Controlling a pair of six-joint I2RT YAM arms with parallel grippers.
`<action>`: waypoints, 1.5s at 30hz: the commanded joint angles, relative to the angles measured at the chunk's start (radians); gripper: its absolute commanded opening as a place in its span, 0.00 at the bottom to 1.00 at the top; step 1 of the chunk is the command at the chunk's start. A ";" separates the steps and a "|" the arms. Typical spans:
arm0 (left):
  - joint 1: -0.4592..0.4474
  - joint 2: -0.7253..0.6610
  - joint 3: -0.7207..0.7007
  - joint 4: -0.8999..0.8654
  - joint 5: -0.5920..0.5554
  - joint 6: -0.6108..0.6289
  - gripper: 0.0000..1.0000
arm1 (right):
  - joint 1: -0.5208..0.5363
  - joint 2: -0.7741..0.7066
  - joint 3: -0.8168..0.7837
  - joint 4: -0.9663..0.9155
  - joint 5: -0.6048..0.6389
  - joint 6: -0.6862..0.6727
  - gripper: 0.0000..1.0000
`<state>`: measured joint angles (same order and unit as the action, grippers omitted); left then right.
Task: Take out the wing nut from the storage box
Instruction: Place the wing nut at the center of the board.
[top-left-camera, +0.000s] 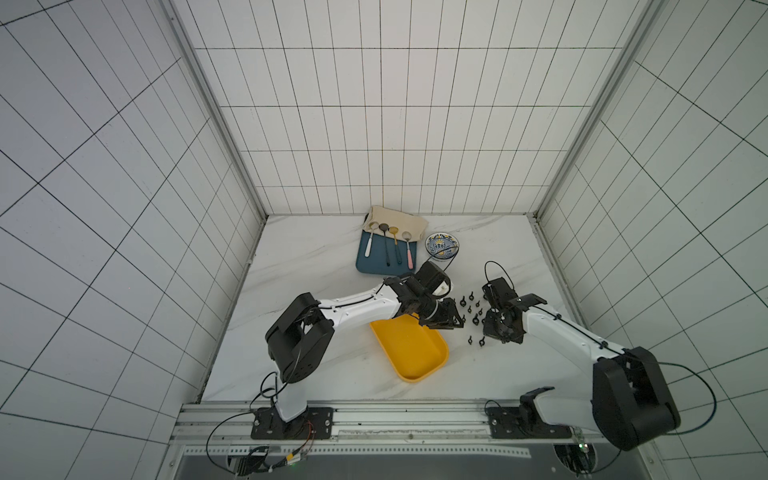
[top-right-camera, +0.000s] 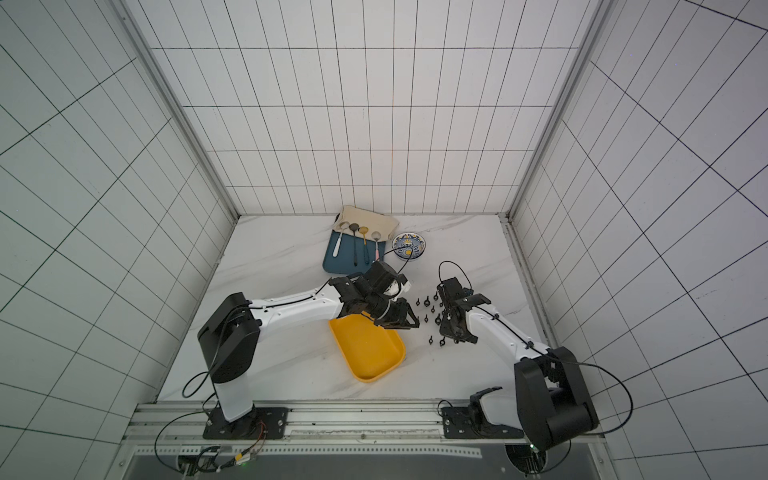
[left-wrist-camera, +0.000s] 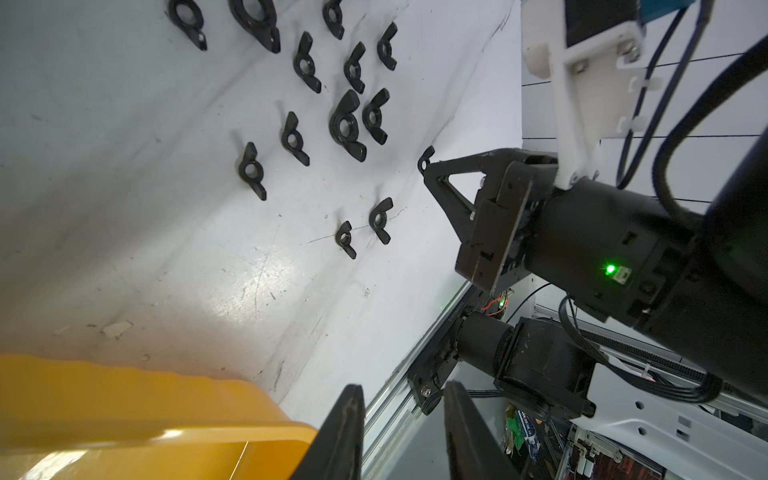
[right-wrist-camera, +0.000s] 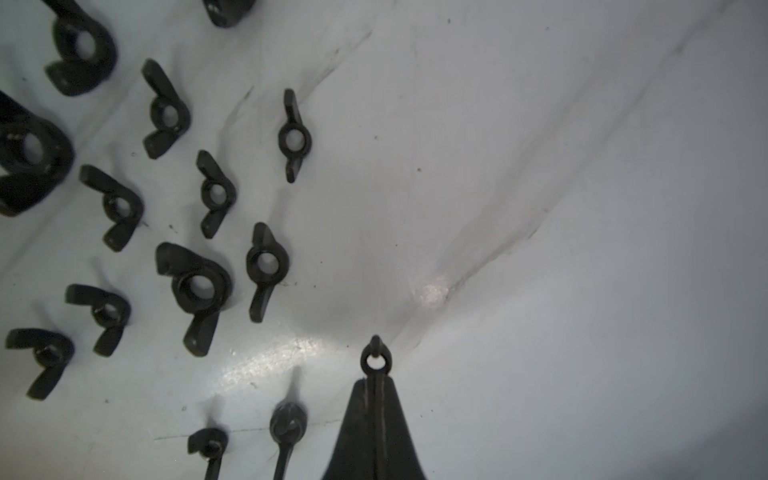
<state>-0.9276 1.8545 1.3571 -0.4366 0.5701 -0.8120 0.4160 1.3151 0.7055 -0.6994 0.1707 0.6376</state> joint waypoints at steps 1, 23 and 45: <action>0.001 -0.011 0.010 0.018 0.009 0.010 0.36 | -0.009 0.021 -0.024 0.026 -0.021 0.018 0.00; 0.003 -0.029 -0.029 0.018 -0.016 0.018 0.36 | -0.009 0.050 -0.051 0.048 -0.056 0.006 0.11; 0.138 -0.212 0.066 -0.252 -0.309 0.292 0.44 | -0.003 -0.216 0.134 -0.057 0.056 -0.105 0.99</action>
<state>-0.8280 1.7496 1.3510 -0.5758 0.4515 -0.6685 0.4160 1.1683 0.7433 -0.7555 0.1558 0.5869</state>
